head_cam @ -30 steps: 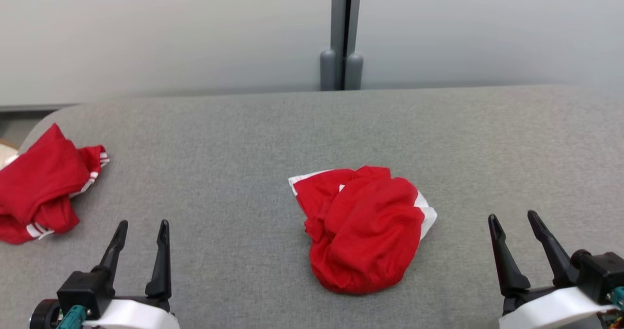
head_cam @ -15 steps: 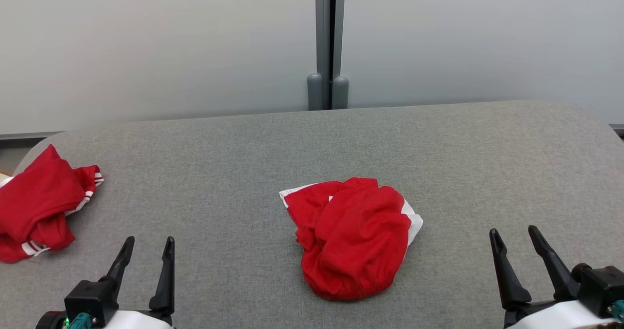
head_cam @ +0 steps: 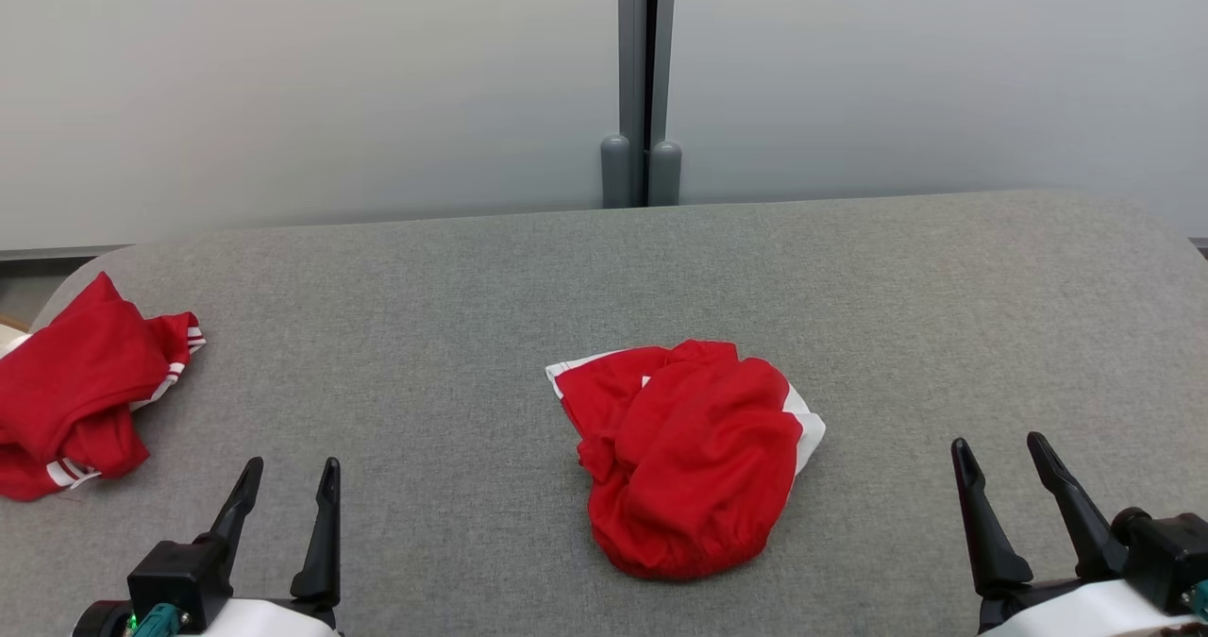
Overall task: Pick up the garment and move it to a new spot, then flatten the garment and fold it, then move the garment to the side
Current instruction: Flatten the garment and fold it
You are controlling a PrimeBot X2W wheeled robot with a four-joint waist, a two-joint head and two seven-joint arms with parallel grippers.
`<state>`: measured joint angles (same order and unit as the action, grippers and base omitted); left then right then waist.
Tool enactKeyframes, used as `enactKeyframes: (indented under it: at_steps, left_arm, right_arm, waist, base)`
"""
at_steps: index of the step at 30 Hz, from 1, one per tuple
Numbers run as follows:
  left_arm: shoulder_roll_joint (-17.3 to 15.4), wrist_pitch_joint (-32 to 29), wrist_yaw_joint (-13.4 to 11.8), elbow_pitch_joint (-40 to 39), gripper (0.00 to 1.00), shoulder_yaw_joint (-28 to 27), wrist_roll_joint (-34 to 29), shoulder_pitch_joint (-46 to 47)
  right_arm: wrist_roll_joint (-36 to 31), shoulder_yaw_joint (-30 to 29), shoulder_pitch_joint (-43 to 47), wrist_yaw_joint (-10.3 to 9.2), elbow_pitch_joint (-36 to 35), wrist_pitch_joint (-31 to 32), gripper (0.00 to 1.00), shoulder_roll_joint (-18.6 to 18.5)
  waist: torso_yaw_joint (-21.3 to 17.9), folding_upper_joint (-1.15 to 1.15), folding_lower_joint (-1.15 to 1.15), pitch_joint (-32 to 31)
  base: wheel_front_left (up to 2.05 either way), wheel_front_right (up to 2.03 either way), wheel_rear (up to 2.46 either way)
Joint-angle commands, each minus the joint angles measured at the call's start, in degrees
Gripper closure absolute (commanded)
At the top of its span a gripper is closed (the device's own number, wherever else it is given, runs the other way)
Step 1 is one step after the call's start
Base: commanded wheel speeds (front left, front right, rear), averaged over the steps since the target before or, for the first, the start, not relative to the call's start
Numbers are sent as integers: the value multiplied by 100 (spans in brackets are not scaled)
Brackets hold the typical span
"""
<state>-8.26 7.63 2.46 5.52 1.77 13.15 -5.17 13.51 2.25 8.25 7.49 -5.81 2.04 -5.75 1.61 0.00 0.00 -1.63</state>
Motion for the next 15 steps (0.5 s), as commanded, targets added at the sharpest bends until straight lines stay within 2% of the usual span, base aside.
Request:
enactKeyframes:
  at_steps: [1,8,15]
  left_arm:
    - [-34,31,-25,9,0,7,6,121]
    - [46,-71,115,54,0,322,-32,322]
    - [351,-665,412,609,0,1517,85,851]
  right_arm:
    - [-26,-23,16,0,-12,3,0,-6]
    - [-31,-11,-54,0,-31,19,0,2]
    - [10,126,-262,0,-35,33,0,-20]
  waist:
    - [9,0,0,7]
    - [38,0,0,99]
    - [-58,0,0,487]
  base:
    - [0,0,0]
    - [0,0,0]
    - [0,0,0]
